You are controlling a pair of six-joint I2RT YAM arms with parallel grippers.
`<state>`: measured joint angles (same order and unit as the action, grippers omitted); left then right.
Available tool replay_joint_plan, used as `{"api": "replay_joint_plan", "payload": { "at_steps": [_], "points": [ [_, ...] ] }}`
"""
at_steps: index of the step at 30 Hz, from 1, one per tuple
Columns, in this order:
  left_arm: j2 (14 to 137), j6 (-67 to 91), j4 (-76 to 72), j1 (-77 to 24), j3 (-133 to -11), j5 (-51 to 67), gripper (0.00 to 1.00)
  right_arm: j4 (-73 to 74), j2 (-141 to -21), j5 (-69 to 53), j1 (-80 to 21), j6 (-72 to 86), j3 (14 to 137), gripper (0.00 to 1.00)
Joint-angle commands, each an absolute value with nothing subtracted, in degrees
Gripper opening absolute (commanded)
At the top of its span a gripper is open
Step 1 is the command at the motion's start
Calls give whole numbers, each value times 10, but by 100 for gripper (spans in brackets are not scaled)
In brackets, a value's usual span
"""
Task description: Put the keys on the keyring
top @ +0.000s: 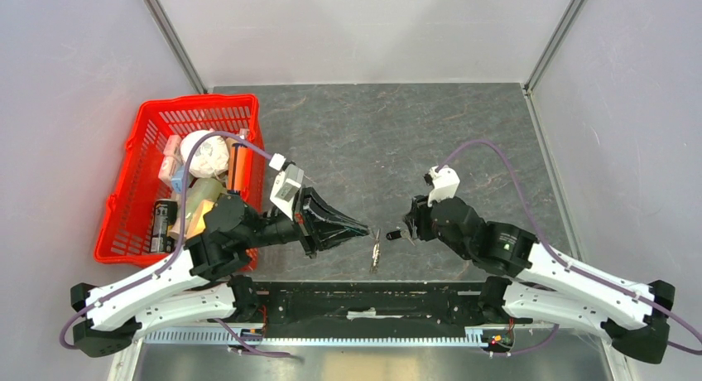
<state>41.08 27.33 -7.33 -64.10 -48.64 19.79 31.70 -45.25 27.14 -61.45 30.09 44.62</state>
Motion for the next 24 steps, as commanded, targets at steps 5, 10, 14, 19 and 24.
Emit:
{"api": "replay_joint_plan", "payload": {
  "at_steps": [5, 10, 14, 19, 24],
  "points": [
    [397, 253, -94, -642, -475, 209, 2, 265, -517, 151, -498, 355, 407, 50],
    [395, 246, -90, -642, -473, 208, 2, 228, -552, 72, -442, 361, 378, 49],
    [394, 242, -87, -642, -471, 209, 2, 193, -584, 33, -422, 361, 354, 49],
    [391, 240, -86, -642, -468, 212, 2, 165, -629, 17, -416, 355, 348, 47],
    [383, 239, -85, -642, -461, 214, 2, 145, -668, 26, -408, 350, 342, 44]
  ]
}}
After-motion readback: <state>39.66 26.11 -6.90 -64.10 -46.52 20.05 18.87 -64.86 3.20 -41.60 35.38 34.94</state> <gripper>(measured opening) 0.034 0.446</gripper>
